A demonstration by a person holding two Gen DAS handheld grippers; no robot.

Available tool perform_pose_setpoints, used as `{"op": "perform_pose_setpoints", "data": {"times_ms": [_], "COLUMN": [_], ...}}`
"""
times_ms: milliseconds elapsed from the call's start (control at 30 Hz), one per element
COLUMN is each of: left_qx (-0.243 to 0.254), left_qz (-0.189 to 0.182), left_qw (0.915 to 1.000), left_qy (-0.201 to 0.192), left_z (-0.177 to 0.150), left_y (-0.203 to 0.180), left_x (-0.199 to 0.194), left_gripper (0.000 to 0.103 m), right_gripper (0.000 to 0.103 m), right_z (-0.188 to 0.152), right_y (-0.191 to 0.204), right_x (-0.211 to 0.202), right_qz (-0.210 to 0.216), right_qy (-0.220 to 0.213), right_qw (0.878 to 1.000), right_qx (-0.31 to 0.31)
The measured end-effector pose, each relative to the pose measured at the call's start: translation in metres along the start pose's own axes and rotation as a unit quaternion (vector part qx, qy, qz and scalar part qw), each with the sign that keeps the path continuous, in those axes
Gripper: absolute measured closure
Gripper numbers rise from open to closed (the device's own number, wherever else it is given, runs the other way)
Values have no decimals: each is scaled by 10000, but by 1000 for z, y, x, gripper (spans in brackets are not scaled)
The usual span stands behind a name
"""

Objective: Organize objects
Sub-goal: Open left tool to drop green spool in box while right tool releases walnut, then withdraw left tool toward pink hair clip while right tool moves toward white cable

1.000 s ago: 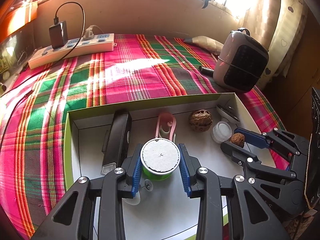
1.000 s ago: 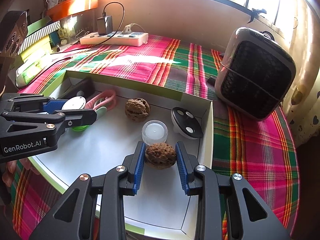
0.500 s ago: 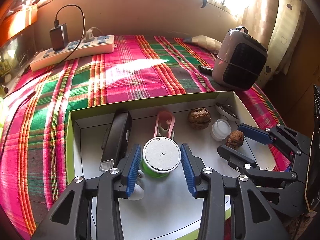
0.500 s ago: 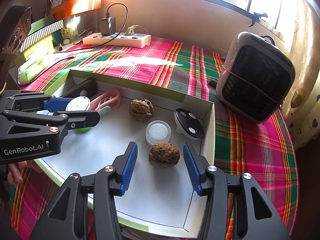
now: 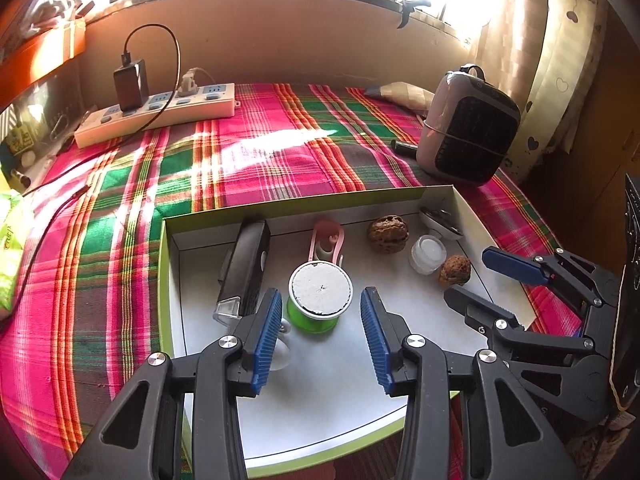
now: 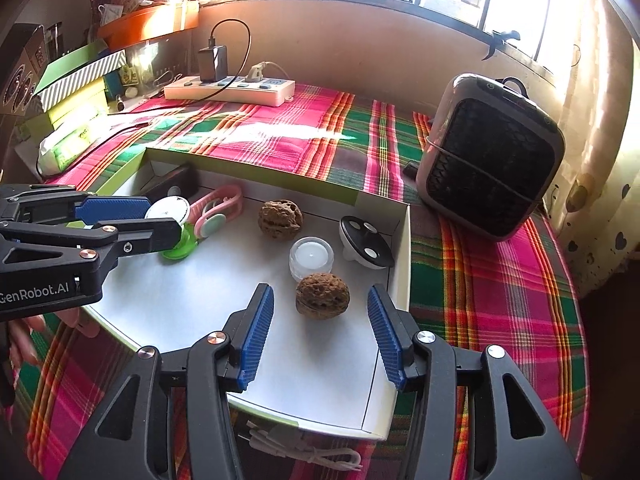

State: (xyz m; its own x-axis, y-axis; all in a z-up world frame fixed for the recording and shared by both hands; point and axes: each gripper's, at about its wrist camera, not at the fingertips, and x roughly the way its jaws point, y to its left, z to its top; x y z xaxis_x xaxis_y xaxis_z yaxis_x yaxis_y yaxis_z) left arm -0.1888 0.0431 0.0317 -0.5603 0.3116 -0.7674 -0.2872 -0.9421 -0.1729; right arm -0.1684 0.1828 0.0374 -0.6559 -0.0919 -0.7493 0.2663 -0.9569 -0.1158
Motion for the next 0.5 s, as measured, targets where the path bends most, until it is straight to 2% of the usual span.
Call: {"op": "perform_pose_setpoints", "data": {"times_ms": [500], "left_qx": [-86], "left_qz": [54], "left_qw": [9991], "left_qy": [-403], "left_z": [-30], "left_y": [10], "left_x": [-59], "left_gripper": [63], "right_gripper": [53], "right_z": [-28], "right_y": [-13], "right_x": [-51], "right_qz": [56], "right_qy": [-361], "right_qw": [9986], "right_qx": [394]}}
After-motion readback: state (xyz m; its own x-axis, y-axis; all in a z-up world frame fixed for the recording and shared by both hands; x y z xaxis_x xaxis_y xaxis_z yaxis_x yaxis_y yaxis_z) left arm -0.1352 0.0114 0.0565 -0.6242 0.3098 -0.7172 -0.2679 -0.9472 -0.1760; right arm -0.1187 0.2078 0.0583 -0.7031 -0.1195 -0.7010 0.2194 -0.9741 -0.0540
